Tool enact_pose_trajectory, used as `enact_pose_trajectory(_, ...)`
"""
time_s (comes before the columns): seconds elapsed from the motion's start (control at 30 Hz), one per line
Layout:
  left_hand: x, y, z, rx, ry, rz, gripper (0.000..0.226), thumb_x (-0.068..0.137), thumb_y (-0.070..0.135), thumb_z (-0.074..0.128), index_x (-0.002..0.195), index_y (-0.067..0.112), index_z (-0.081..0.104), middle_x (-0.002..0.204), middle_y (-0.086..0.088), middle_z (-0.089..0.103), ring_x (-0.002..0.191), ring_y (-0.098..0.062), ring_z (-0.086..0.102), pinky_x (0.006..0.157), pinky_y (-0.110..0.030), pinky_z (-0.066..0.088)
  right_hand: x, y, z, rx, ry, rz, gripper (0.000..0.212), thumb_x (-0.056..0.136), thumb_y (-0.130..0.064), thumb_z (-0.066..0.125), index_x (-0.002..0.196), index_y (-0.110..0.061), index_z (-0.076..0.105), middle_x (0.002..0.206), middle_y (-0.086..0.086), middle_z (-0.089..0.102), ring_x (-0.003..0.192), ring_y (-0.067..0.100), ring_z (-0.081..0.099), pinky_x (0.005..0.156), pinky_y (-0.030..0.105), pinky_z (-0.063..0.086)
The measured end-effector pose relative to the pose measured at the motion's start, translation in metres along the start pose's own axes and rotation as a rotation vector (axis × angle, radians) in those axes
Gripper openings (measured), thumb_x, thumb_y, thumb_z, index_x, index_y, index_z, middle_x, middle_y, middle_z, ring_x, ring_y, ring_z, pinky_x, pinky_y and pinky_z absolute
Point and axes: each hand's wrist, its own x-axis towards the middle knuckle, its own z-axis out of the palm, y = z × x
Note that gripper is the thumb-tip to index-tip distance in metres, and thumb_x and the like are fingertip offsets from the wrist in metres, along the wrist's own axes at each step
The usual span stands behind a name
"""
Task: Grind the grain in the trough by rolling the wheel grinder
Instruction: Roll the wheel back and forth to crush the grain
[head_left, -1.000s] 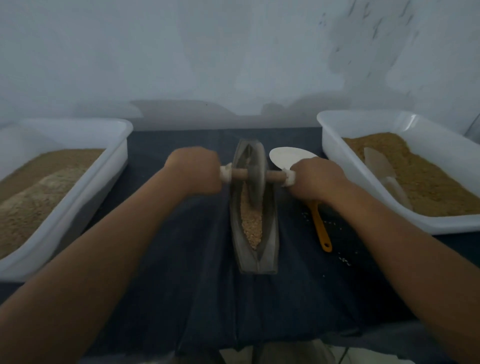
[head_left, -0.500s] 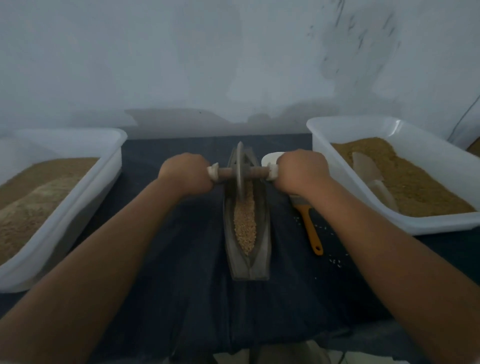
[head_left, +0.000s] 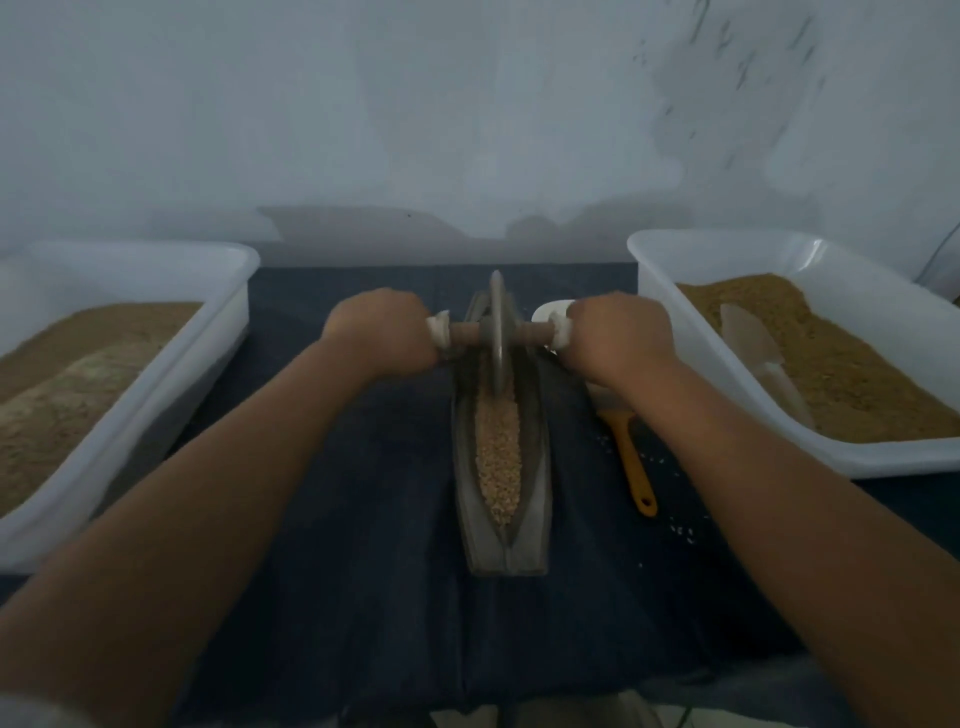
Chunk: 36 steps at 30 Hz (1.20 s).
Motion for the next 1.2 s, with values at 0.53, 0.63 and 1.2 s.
enact_pose_trajectory(0.53,-0.025,0.003,-0.003,0.068,-0.011,0.099,0.034,0.077,0.051,0.059,0.068,0.019,0.050,0.075,0.006,0.059,0.071,-0.026,0.059,0.066,-0.034,0.049,-0.029,0.002,-0.007,0.036,-0.272,0.056,0.031,0.092,-0.053,0.051,0.073,-0.029,0.056,0.078,-0.007,0.062,0.068,0.013,0.056,0.062,0.033,0.045)
enact_pose_trajectory(0.63,0.003,0.010,-0.011,0.097,0.062,0.022,0.036,0.080,0.054,0.065,0.072,0.021,0.053,0.078,0.003,0.060,0.068,-0.022,0.056,0.066,-0.035,0.048,0.000,0.001,0.006,0.041,-0.164,0.126,0.035,0.094,-0.057,0.056,0.072,-0.029,0.053,0.076,-0.005,0.061,0.066,0.015,0.054,0.061,0.033,0.045)
enact_pose_trajectory(1.2,0.008,0.002,0.001,-0.031,-0.010,-0.007,0.046,0.072,0.069,0.059,0.072,0.022,0.062,0.076,0.002,0.064,0.067,-0.020,0.060,0.065,-0.035,0.051,0.001,-0.008,-0.022,0.006,-0.218,0.056,0.031,0.092,-0.044,0.062,0.068,-0.027,0.051,0.071,-0.005,0.058,0.065,0.017,0.056,0.058,0.032,0.044)
